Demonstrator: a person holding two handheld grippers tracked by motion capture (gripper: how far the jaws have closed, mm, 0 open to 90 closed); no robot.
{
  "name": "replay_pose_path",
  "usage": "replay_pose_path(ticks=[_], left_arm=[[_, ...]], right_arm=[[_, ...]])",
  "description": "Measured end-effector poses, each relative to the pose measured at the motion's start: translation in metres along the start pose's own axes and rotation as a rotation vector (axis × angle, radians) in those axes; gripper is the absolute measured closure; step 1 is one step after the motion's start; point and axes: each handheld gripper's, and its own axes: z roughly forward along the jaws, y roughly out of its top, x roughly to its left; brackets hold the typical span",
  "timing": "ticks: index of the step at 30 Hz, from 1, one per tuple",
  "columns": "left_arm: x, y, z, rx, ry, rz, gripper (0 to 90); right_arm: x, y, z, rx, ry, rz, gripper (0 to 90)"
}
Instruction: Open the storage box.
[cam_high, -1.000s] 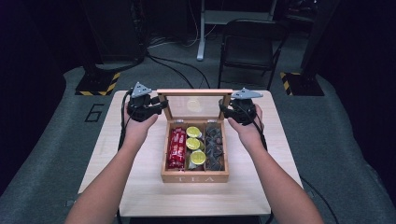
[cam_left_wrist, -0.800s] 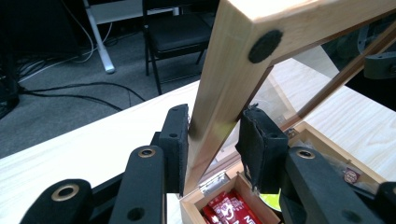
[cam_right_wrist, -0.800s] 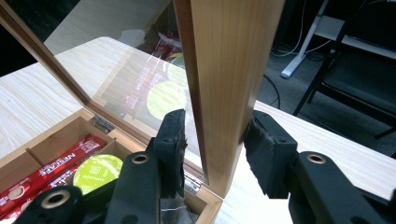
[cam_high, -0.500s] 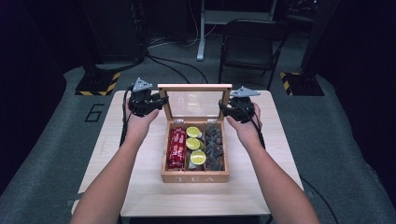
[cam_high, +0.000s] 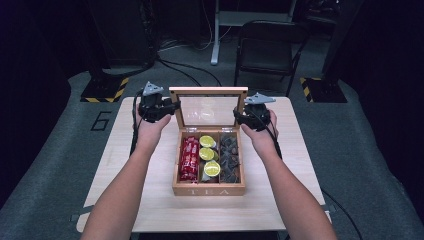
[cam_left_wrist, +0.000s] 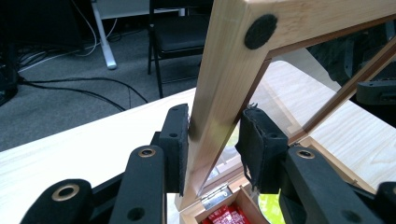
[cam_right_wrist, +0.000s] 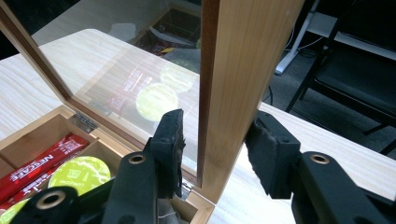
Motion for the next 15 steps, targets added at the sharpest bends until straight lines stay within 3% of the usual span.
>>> replay_pose_path(ticks=[8,15], left_arm=[[0.0016,0.0053,0.0021,0.028,-0.003,0.017,63.7],[0.0035,0.0058,0.0048,0.02,-0.003,-0.002,63.6]], right_arm=[[-0.0012,-0.0012,0.0061,0.01,-0.002,0.014,57.2],[-0.0036,-0.0025,0.0098,0.018,-0.002,0.025,59.0]])
